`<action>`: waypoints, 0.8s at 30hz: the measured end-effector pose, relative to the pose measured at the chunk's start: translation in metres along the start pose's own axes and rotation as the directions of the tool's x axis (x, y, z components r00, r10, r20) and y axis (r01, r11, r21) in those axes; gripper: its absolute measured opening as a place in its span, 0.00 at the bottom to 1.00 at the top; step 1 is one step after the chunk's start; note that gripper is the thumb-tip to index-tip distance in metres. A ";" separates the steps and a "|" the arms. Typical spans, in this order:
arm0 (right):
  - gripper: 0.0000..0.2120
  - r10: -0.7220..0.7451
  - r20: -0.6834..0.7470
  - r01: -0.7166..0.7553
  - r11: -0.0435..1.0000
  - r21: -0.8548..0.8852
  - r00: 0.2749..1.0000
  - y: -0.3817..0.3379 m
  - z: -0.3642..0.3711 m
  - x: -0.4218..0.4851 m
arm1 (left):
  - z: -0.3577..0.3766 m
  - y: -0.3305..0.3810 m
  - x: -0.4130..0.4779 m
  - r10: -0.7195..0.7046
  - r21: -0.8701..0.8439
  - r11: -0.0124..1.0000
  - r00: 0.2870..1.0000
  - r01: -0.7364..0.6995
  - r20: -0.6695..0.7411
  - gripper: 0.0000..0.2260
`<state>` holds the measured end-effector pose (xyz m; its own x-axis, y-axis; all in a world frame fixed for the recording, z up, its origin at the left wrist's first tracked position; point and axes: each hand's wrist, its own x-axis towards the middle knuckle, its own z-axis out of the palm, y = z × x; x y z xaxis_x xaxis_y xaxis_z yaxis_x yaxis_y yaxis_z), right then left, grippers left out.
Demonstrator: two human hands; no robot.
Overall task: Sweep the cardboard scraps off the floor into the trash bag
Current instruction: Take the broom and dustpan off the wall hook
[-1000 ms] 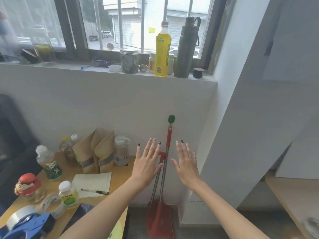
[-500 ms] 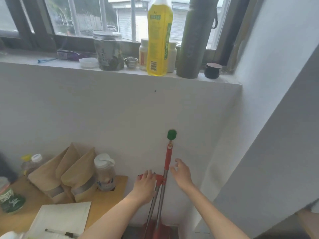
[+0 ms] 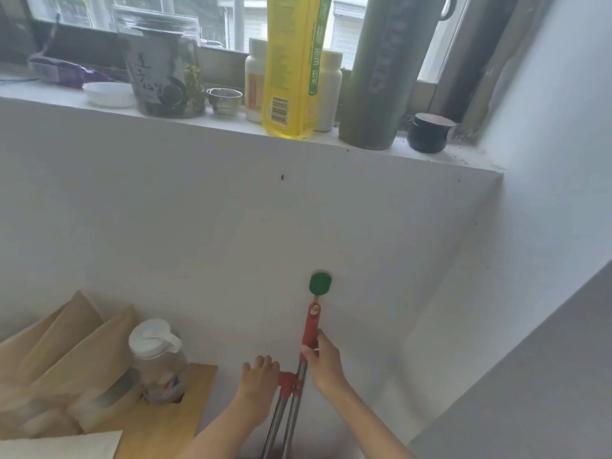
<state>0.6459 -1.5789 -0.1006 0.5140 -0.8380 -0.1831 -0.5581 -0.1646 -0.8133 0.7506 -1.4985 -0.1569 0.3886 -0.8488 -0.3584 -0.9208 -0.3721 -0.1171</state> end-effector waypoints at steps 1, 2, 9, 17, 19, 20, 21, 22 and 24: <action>0.06 -0.010 0.005 0.010 1.000 -0.004 1.000 0.000 -0.001 0.000 | -0.001 0.001 0.002 0.006 -0.030 1.000 1.000 -0.006 0.022 0.25; 0.06 -0.024 0.005 0.024 1.000 -0.007 1.000 0.000 -0.002 0.000 | 0.001 0.002 0.003 0.019 -0.069 0.997 0.999 -0.017 0.040 0.24; 0.09 -0.068 0.001 0.068 0.998 -0.015 0.998 -0.007 -0.007 -0.008 | -0.006 -0.007 -0.003 0.114 -0.233 0.966 0.993 -0.108 0.012 0.17; 0.09 -0.073 0.046 0.075 0.996 -0.045 0.996 -0.018 -0.013 -0.041 | -0.011 -0.006 -0.033 0.142 -0.291 0.949 0.989 -0.121 0.049 0.14; 0.10 -0.084 0.062 0.089 0.994 -0.070 0.994 -0.024 -0.014 -0.052 | -0.015 -0.010 -0.044 0.141 -0.297 0.948 0.988 -0.117 0.059 0.13; 0.11 -0.089 0.070 0.094 0.993 -0.074 0.994 -0.028 -0.015 -0.058 | -0.018 -0.012 -0.054 0.144 -0.294 0.948 0.988 -0.121 0.056 0.13; 0.11 -0.086 0.075 0.092 0.993 -0.076 0.993 -0.033 -0.017 -0.065 | -0.024 -0.014 -0.064 0.153 -0.290 0.948 0.987 -0.130 0.055 0.13; 0.12 -0.081 0.071 0.086 0.993 -0.075 0.994 -0.040 -0.019 -0.072 | -0.029 -0.017 -0.073 0.165 -0.281 0.949 0.985 -0.144 0.051 0.13; 0.13 -0.067 0.055 0.070 0.996 -0.062 0.996 -0.051 -0.021 -0.097 | -0.034 -0.021 -0.101 0.176 -0.285 0.945 0.984 -0.160 0.033 0.14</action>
<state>0.6105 -1.4999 -0.0292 0.5850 -0.7954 -0.1583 -0.5598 -0.2548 -0.7885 0.7320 -1.4183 -0.0866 0.2188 -0.8882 -0.4040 -0.9227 -0.3230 0.2104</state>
